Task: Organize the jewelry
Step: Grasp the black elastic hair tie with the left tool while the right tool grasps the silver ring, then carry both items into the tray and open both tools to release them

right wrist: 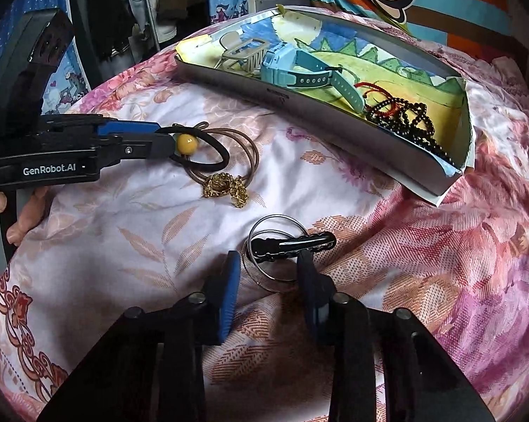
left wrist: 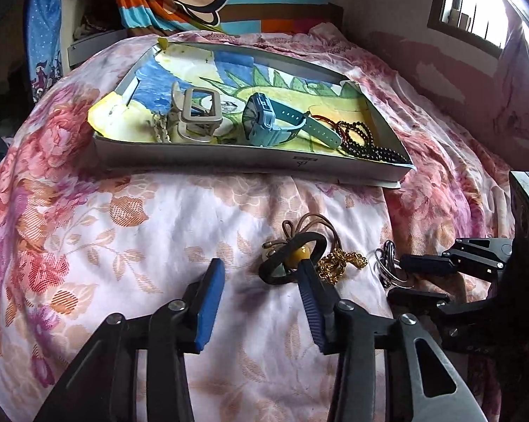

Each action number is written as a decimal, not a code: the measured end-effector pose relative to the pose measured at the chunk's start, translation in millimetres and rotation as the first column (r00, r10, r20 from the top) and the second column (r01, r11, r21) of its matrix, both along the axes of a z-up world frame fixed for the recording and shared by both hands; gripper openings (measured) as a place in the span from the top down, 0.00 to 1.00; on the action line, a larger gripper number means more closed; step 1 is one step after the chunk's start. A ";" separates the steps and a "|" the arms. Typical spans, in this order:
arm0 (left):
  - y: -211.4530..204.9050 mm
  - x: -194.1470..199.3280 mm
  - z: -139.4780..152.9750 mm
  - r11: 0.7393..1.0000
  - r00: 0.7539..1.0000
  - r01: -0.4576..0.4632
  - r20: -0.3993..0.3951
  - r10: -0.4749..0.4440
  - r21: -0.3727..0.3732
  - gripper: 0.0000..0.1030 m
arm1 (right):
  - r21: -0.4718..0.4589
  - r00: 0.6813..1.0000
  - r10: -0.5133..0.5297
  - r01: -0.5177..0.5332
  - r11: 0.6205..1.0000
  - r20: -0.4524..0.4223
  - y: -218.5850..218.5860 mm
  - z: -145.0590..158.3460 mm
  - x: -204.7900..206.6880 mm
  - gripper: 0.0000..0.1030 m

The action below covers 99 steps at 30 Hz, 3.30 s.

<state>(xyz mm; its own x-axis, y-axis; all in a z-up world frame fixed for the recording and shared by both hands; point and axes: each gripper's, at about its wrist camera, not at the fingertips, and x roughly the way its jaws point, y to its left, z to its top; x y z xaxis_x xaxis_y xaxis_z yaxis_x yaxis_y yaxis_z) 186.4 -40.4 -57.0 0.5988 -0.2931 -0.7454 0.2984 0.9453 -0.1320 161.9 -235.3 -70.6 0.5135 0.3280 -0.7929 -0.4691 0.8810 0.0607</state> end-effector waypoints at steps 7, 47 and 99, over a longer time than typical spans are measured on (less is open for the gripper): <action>-4.7 -2.7 2.5 1.000 1.000 0.023 0.013 -0.023 0.012 0.87 | 0.010 1.000 -0.003 0.003 1.000 -0.005 0.0 0.6 -2.4 0.81; -8.5 -26.3 28.2 0.995 0.998 0.038 0.062 -0.032 -0.090 0.92 | 0.236 0.995 -0.061 0.041 0.971 0.076 -40.1 58.3 -14.3 0.98; 7.3 105.2 28.8 0.971 0.980 -0.170 0.072 0.184 -0.169 0.92 | 0.323 0.940 -0.319 0.266 0.908 0.124 -18.0 22.0 109.0 0.97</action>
